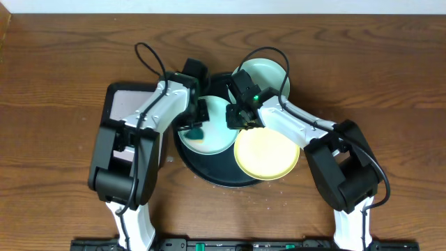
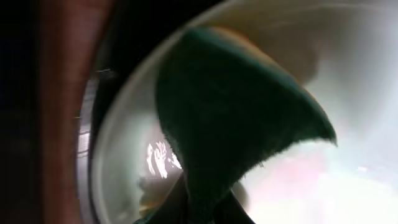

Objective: Clean dirty plates on tray and stack at the side
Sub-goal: 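Scrub the held green plate with the sponge in the left gripper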

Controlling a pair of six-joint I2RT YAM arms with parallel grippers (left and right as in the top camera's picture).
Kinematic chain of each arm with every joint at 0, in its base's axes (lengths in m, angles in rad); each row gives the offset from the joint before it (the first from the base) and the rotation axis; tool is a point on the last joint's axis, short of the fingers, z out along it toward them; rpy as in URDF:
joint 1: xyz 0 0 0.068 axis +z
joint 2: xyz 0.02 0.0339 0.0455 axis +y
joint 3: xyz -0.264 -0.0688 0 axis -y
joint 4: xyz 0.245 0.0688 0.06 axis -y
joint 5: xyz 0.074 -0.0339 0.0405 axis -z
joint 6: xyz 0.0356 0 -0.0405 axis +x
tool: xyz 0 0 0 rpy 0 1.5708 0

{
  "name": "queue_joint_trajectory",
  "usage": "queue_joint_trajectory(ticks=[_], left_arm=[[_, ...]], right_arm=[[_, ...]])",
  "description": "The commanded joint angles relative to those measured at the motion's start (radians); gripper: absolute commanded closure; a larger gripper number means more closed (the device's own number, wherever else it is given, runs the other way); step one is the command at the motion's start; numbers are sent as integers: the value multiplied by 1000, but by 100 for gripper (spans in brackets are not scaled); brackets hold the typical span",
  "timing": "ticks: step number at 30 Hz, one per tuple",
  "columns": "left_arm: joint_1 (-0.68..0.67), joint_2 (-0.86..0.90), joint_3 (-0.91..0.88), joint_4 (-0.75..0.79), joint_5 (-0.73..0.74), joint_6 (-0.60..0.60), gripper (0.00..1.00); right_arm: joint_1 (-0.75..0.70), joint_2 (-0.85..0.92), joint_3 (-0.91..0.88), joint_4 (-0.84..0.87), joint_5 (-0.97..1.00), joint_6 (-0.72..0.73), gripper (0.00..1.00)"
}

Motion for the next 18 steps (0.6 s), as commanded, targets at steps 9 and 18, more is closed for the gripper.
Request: queue_joint_trajectory(ticks=[9, 18], left_arm=[[-29, -26, -18, -6, 209, 37, 93], [-10, -26, -18, 143, -147, 35, 93]], right_arm=[[12, 37, 0, -6, -5, -13, 87], [12, 37, 0, -8, -5, -13, 87]])
